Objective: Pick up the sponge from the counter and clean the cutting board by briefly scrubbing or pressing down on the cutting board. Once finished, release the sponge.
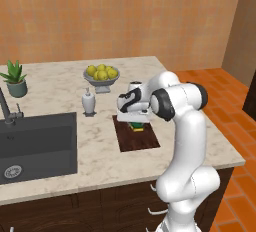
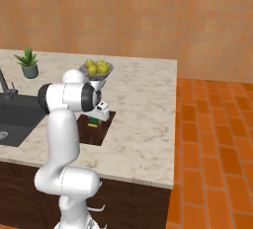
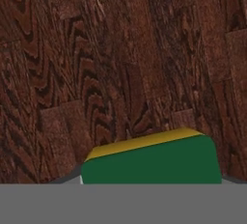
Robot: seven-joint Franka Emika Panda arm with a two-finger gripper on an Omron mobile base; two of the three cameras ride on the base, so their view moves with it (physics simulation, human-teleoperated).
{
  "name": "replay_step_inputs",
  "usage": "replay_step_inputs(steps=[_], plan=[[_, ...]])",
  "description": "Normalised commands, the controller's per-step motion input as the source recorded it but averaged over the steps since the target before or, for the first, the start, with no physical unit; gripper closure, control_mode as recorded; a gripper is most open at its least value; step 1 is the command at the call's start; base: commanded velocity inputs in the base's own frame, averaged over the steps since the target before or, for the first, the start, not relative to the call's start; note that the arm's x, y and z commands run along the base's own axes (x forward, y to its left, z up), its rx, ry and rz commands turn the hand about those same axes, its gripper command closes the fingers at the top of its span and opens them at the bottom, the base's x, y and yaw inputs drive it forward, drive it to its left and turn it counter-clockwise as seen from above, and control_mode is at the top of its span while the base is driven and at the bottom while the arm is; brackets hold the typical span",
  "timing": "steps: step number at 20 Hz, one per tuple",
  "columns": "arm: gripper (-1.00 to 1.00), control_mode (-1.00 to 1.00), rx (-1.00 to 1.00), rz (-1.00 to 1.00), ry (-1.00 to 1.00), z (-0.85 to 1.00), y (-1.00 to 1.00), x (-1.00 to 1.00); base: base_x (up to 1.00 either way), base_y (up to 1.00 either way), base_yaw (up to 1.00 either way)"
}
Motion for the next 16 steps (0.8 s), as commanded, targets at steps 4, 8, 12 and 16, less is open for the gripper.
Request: replay_step_inputs(steps=[4,8,12,16], plan=[[1.0,-1.0,0.0,0.0,-0.08,-0.39,0.7,-0.16,0.0,0.0,0.0],[1.0,-1.0,0.0,0.0,-0.07,-0.88,0.59,-0.48,0.0,0.0,0.0],[1.0,-1.0,-0.01,0.0,0.0,-0.99,0.35,-0.93,0.0,0.0,0.0],[1.0,-1.0,0.04,0.0,0.0,-0.11,-0.3,-0.44,0.0,0.0,0.0]])
